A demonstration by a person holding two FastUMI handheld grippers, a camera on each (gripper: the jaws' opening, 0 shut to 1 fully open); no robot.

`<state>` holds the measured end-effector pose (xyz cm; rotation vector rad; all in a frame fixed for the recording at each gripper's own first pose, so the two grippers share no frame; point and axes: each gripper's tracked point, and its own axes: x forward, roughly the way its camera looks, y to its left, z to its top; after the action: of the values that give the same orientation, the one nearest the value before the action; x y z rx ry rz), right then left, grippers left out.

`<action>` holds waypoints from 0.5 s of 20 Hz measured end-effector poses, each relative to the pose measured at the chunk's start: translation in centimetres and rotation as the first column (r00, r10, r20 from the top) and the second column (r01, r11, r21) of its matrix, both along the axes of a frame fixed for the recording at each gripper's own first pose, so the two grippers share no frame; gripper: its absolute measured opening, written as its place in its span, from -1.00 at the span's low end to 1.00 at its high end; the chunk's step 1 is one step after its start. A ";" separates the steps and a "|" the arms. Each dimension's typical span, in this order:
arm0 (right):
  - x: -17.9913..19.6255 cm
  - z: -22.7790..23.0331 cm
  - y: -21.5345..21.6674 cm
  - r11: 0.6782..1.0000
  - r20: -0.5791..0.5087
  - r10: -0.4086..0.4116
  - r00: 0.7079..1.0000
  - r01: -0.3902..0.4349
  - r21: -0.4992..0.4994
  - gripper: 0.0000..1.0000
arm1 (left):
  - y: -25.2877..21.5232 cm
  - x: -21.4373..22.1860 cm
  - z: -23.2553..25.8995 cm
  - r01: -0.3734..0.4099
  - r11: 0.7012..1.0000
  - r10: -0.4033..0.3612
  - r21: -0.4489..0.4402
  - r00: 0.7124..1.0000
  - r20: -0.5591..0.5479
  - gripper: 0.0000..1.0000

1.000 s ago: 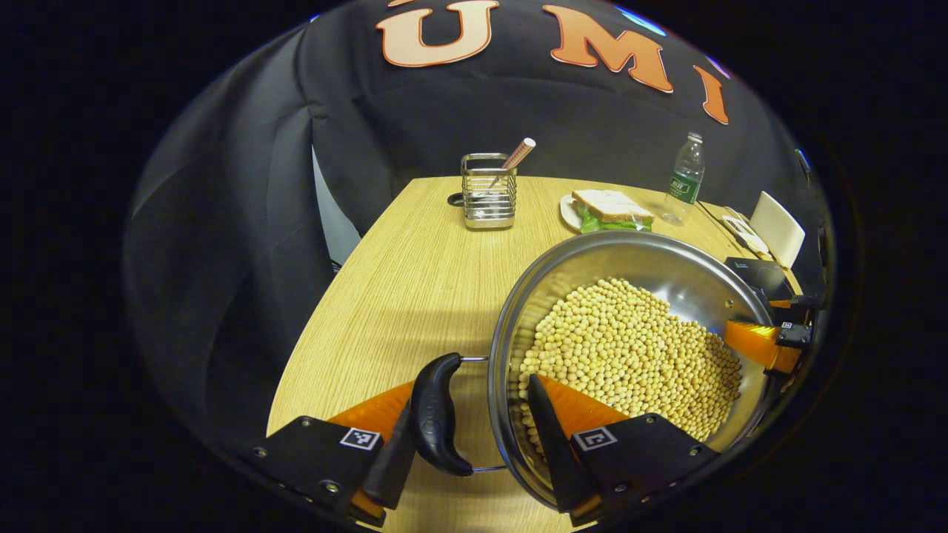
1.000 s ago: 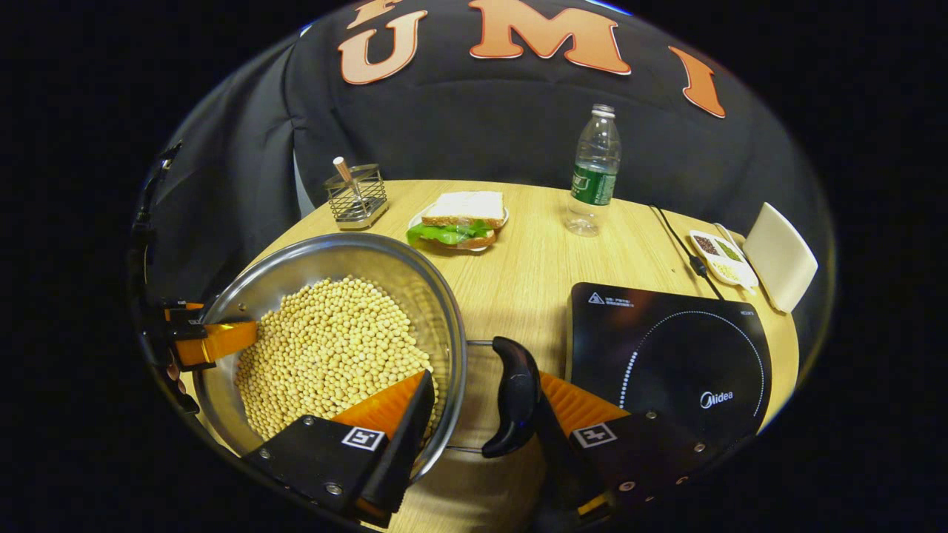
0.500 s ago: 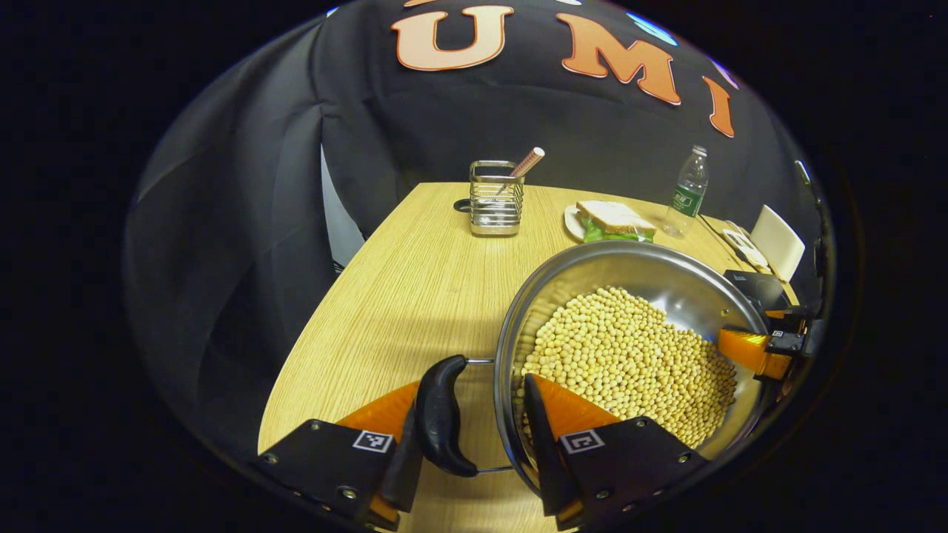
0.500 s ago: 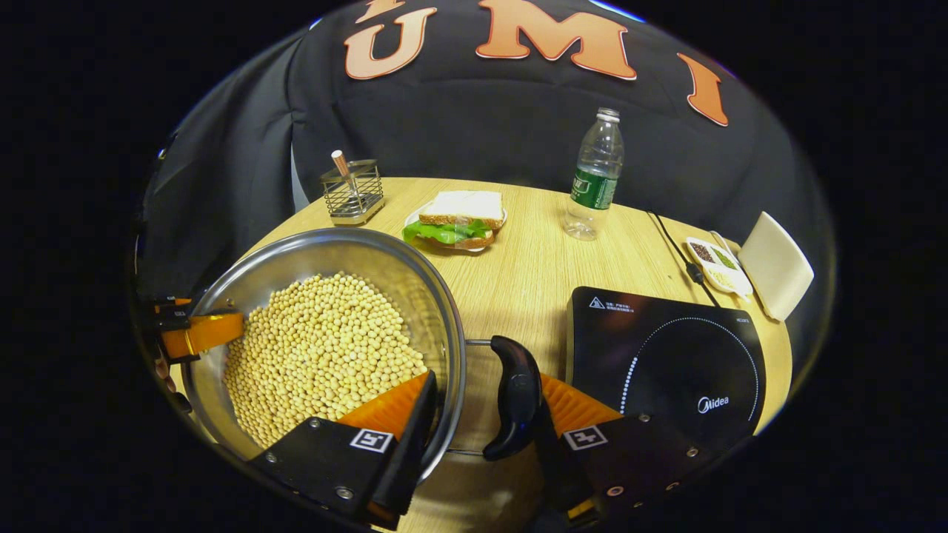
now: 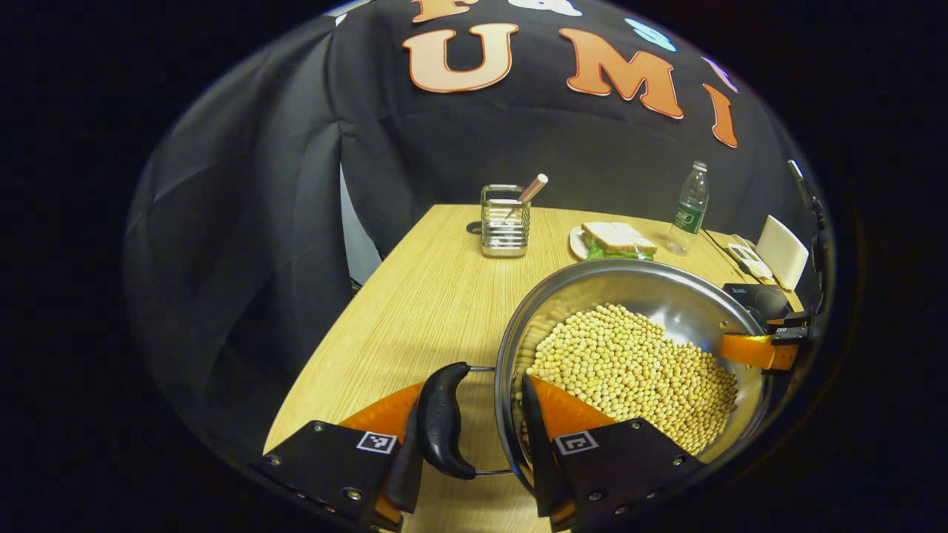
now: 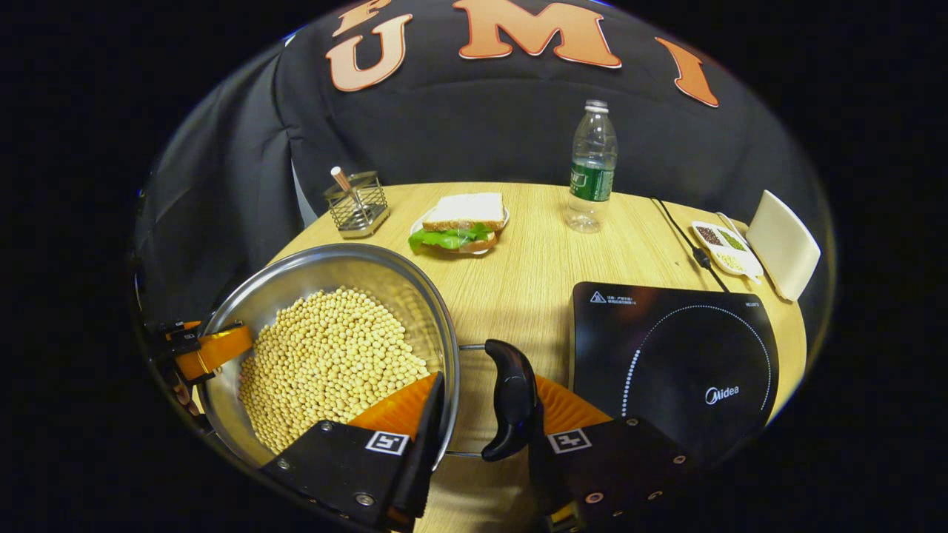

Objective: First push the handle of the pot to place it horizontally, then grasp the pot with both hands and set it on the induction cooktop.

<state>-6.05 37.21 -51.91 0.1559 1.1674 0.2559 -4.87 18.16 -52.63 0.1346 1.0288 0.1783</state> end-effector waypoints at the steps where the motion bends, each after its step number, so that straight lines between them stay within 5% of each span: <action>1: 0.4 0.7 -0.4 1.000 0.017 -0.008 1.000 0.008 0.004 0.07 | -0.2 0.0 1.0 0.008 1.000 -0.008 0.004 1.000 0.014 0.23; 10: 2.2 5.7 -6.9 0.998 0.120 -0.064 0.991 0.065 -0.006 0.06 | -6.3 2.6 5.3 0.098 0.995 -0.098 0.003 0.993 0.068 0.24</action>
<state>-3.83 30.29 -46.17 0.1672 1.0423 0.1994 -2.31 11.82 -47.36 0.1778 0.9523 0.0928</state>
